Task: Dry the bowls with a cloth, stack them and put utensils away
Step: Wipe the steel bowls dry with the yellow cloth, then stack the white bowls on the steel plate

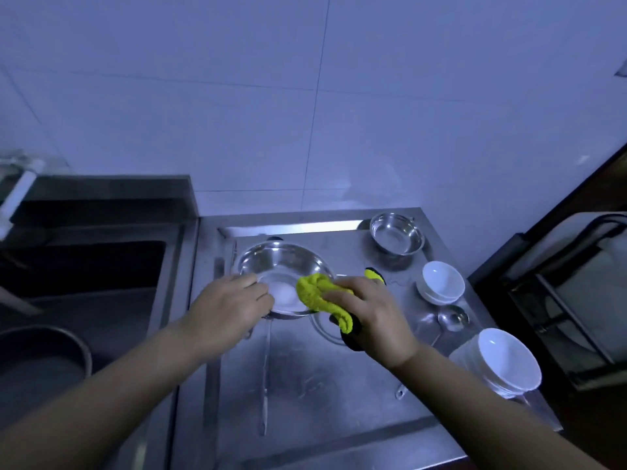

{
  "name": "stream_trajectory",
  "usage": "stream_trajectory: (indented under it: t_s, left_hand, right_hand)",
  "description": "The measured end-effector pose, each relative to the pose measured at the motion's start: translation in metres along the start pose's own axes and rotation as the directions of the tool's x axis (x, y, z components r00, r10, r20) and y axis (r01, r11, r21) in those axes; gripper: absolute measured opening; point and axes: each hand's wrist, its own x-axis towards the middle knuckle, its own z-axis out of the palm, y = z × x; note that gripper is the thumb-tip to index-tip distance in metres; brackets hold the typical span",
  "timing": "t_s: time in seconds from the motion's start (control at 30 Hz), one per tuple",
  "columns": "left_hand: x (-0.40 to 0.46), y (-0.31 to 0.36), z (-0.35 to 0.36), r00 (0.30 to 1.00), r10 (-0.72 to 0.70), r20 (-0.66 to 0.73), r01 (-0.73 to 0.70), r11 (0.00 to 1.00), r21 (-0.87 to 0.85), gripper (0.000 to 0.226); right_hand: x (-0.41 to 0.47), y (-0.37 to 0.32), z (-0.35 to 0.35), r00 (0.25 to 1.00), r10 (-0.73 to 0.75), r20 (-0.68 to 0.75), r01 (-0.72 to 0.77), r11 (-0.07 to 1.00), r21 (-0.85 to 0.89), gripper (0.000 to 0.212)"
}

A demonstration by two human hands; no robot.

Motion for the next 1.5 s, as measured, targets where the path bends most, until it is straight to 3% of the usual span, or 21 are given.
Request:
stream_trajectory:
  t_s: [0.13, 0.27, 0.4, 0.6, 0.73, 0.87, 1.03, 1.23, 1.5]
  left_hand:
    - [-0.039, -0.007, 0.018, 0.986, -0.149, 0.072, 0.149, 0.989, -0.003, 0.018]
    - [-0.056, 0.009, 0.032, 0.976, -0.208, 0.070, 0.209, 0.978, -0.016, 0.023]
    - [-0.058, 0.025, 0.048, 0.979, -0.186, 0.077, 0.189, 0.982, -0.025, 0.027]
    - [-0.039, 0.039, 0.060, 0.981, -0.176, 0.086, 0.180, 0.983, -0.047, 0.029]
    - [0.000, 0.044, 0.071, 0.984, -0.156, 0.082, 0.161, 0.985, -0.068, 0.029]
    - [0.066, 0.053, 0.085, 0.991, -0.132, 0.029, 0.134, 0.988, -0.079, 0.030]
    - [0.167, 0.066, 0.125, 0.991, -0.129, -0.033, 0.124, 0.983, -0.133, 0.025]
    - [0.297, 0.084, 0.181, 0.989, -0.149, -0.015, 0.147, 0.982, -0.118, 0.015]
    - [0.404, 0.098, 0.265, 0.962, -0.078, 0.262, 0.077, 0.997, 0.013, 0.034]
  right_hand:
    - [-0.053, 0.019, 0.035, 0.954, 0.294, 0.065, -0.293, 0.956, -0.023, 0.049]
    - [-0.094, 0.025, 0.079, 0.796, 0.568, 0.211, -0.544, 0.823, -0.163, 0.058]
    - [-0.125, 0.019, 0.115, 0.666, 0.662, 0.343, -0.603, 0.749, -0.275, 0.074]
    - [-0.152, 0.021, 0.112, 0.590, 0.609, 0.530, -0.534, 0.787, -0.310, 0.088]
    - [-0.142, 0.046, 0.079, 0.628, 0.578, 0.522, -0.570, 0.798, -0.197, 0.078]
    - [-0.115, 0.090, 0.023, 0.740, 0.574, 0.349, -0.577, 0.809, -0.107, 0.046]
    - [-0.092, 0.163, -0.037, 0.785, 0.591, 0.183, -0.572, 0.806, -0.151, 0.034]
    - [-0.108, 0.253, -0.073, 0.766, 0.635, 0.095, -0.620, 0.770, -0.146, 0.025]
    - [-0.170, 0.356, -0.089, 0.672, 0.712, 0.202, -0.687, 0.702, -0.188, 0.024]
